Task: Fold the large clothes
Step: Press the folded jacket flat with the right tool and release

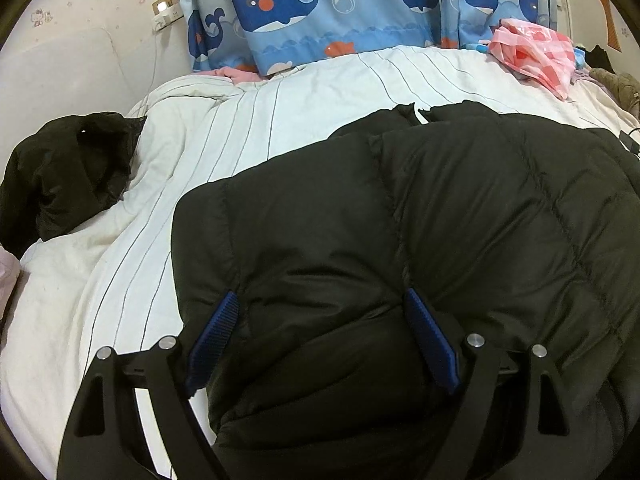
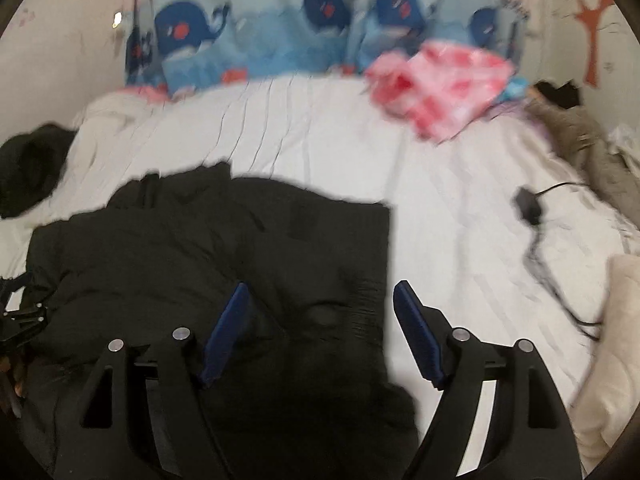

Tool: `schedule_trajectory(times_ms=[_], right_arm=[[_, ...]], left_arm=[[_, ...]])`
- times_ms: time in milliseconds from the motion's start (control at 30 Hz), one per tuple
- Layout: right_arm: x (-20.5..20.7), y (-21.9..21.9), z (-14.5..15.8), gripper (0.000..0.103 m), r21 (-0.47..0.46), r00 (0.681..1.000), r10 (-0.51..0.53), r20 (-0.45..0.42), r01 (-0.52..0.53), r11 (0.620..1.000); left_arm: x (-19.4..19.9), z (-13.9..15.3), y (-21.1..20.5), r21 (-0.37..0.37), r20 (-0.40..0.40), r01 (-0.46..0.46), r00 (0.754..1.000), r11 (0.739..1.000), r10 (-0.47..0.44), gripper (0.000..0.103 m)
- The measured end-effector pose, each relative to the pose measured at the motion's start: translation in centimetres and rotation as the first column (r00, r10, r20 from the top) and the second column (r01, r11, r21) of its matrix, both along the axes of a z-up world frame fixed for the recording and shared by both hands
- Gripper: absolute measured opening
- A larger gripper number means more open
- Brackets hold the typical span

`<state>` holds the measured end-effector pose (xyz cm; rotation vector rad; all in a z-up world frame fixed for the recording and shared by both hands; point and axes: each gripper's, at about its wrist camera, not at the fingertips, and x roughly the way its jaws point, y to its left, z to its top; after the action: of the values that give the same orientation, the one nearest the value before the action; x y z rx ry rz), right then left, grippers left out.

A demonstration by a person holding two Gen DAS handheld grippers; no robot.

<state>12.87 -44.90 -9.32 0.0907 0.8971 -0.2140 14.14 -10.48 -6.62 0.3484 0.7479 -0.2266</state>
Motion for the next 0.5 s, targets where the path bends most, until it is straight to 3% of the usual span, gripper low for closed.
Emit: schedule_trajectory(times_ms=[33, 100, 133, 267, 400, 500], right_arm=[[2.1, 0.0, -3.5, 0.072, -0.046, 0.994, 0.012, -0.11, -0.017, 0.999], [3.3, -1.3, -6.3, 0.086, 0.039, 0.99, 0.014, -0.138, -0.009, 0.999], [3.6, -2.0, -6.4, 0.086, 0.087, 0.989, 0.0, -0.146, 0.013, 0.996], [1.2, -2.3, -3.9, 0.083, 0.152, 0.99, -0.007, -0.143, 0.029, 0.988], [-6.0, -3.6, -0.2, 0.083, 0.258, 0.996, 0.031, -0.084, -0.008, 0.966], [-11.9, -5.7, -0.2, 0.083, 0.374, 0.99, 0.053, -0.128, -0.002, 0.928]], left_arm=[[0.0, -0.1, 0.0, 0.0, -0.002, 0.001, 1.0, 1.0, -0.001, 0.082], [0.1, -0.1, 0.0, -0.015, -0.005, 0.017, 1.0, 1.0, -0.017, 0.083], [0.1, -0.2, -0.1, -0.013, -0.005, 0.021, 1.0, 1.0, -0.021, 0.084], [0.5, 0.0, 0.6, -0.027, -0.048, 0.032, 0.998, 0.999, -0.033, 0.084], [0.0, 4.4, 4.6, -0.156, -0.084, 0.055, 0.994, 0.986, -0.068, 0.084], [-2.0, 7.2, 10.7, -0.295, -0.134, -0.018, 0.991, 0.955, -0.023, 0.085]])
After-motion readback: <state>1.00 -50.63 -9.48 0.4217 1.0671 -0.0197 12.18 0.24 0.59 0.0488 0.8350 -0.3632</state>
